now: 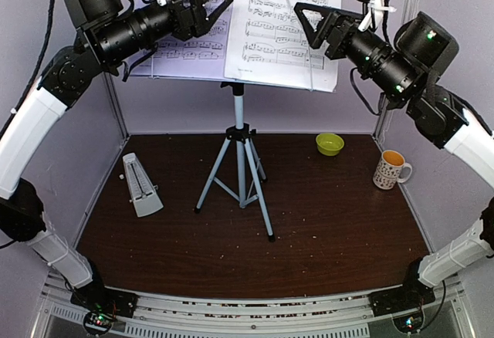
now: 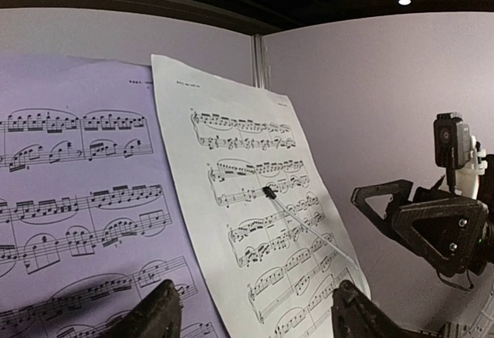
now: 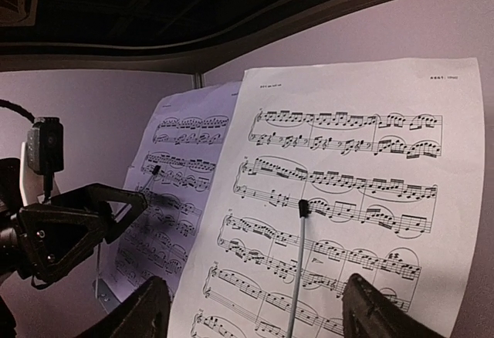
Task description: Set up the instrument practice props
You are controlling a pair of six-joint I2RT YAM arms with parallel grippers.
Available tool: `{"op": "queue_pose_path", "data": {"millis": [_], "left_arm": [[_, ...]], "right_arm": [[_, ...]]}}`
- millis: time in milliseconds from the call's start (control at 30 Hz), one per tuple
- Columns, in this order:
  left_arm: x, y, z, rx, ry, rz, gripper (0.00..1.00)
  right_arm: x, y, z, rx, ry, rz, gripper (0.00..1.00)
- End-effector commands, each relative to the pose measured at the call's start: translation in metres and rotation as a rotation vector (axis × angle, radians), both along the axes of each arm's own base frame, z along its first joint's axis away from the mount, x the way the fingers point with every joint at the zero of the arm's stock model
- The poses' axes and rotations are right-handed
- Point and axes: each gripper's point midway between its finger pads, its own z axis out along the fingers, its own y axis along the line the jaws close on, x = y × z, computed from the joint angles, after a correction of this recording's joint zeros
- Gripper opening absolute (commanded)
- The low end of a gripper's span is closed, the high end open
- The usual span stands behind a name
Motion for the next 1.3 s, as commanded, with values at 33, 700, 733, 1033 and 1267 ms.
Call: {"op": "queue_pose_path", "data": {"millis": [33,700,733,1033,1267], "left_arm": [[-0.017,0.02,0.001,0.06,-0.078,0.015,0.72],[-0.042,0.078,-0.189,0.189,0.184,0.071,0.75],[-0.042,0.082,-0.2,0.164,0.217,0.084,0.74],[-0.03,0.136,-0.275,0.045,0.44,0.318,0.75],[-0.008,0.212,-0.331,0.042,0.713,0.757,0.89]], "right_arm": [[-0.023,-0.015,0.014,0.008,-0.053,0.033,0.83],[-0.076,-0.063,-0.102,-0.198,0.031,0.123,1.0],[-0.078,-0.065,-0.111,-0.2,0.051,0.132,1.0],[-0.072,-0.057,-0.198,-0.253,0.241,0.166,1.0],[-0.059,-0.049,-0.235,-0.227,0.344,0.153,1.0]]}}
